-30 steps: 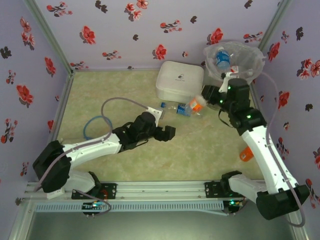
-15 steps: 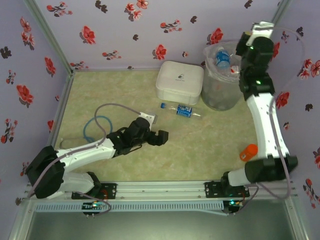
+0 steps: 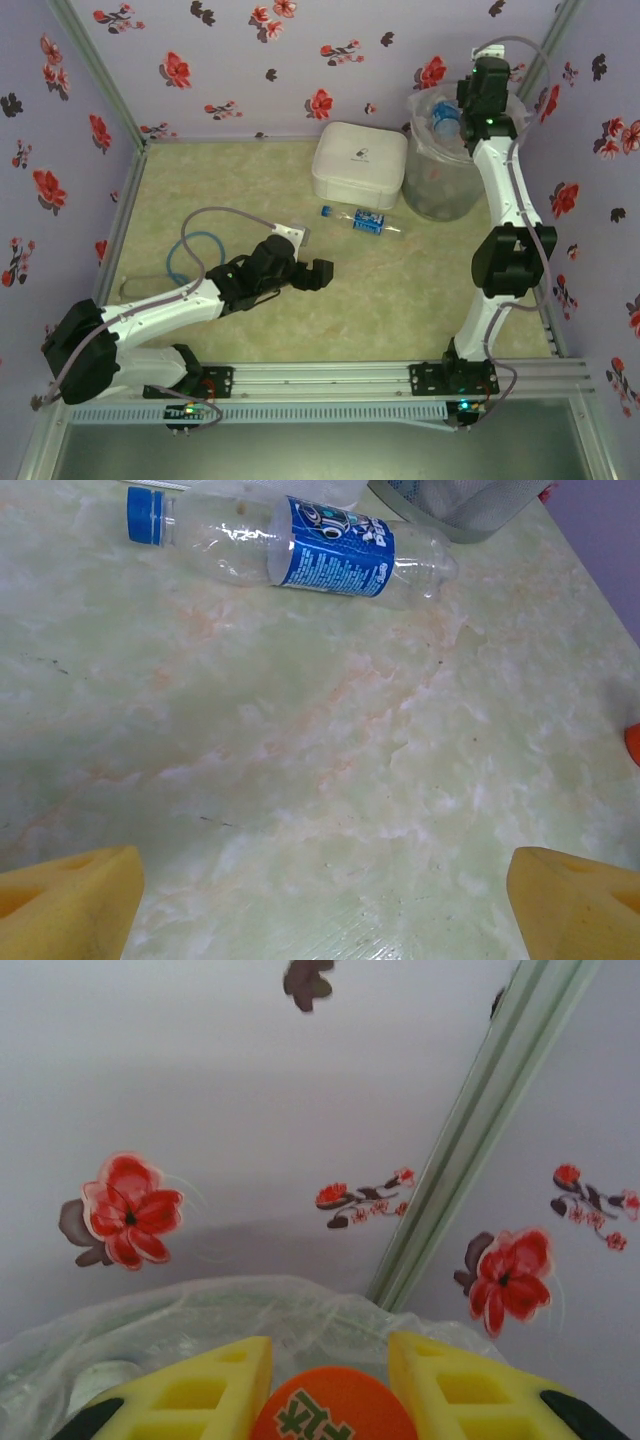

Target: Put the plastic bottles in the bin

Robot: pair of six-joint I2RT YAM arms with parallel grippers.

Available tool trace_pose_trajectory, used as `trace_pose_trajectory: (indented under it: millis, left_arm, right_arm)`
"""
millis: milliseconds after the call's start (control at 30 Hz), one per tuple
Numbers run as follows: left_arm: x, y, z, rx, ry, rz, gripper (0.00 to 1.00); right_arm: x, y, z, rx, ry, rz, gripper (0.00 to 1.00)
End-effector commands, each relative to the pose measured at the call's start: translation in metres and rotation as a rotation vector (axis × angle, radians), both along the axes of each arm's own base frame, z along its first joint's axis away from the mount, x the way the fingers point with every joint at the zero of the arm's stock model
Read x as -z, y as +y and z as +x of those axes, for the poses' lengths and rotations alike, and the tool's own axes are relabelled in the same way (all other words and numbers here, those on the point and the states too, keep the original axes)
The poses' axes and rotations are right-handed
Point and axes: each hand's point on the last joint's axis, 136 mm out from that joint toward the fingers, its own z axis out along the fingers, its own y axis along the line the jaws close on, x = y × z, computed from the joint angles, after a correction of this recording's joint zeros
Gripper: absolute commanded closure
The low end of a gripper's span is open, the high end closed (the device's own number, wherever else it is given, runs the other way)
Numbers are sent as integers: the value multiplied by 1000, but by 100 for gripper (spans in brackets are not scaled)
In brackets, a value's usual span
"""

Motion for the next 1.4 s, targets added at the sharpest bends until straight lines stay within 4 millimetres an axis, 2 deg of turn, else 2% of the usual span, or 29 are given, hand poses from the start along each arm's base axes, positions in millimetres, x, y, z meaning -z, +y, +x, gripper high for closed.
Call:
trace_pose_trajectory:
  millis: [0,133,433,633,800,900,1000,1067,1133,1267,1367]
  left_arm:
    - [9,9,2,-33,9,27,6]
    - [17,8,2,-37,19,32,6]
    - [30,6,2,-32,42,54,5]
    - [29,8,1,-31,39,55,5]
    - [30,9,1,-31,41,56,5]
    - [31,11,-1,-35,44,48,5]
    - [30,13,-2,-40,43,42,5]
    - [28,12,-2,-39,41,38,5]
    - [29,12,-1,-37,43,45,5]
    - [29,8,2,-33,42,51,5]
    - [29,2,5,-25,43,56,5]
  right_arm:
    - [54,-5,-2,-20,201,129,100]
    - [74,-9,-19,-50,327,282,100]
    - [70,5,-72,-66,461,400,100]
    - [84,17,-97,-68,575,492,100]
    - [133,8,-86,-7,691,515,96]
    - [163,10,-84,2,759,543,95]
    - [177,12,-88,5,786,559,93]
    - [174,12,-94,6,785,558,89]
    - [161,12,-99,0,757,549,82]
    - [114,11,-110,-13,651,522,50]
    - [74,8,-121,-17,573,498,31]
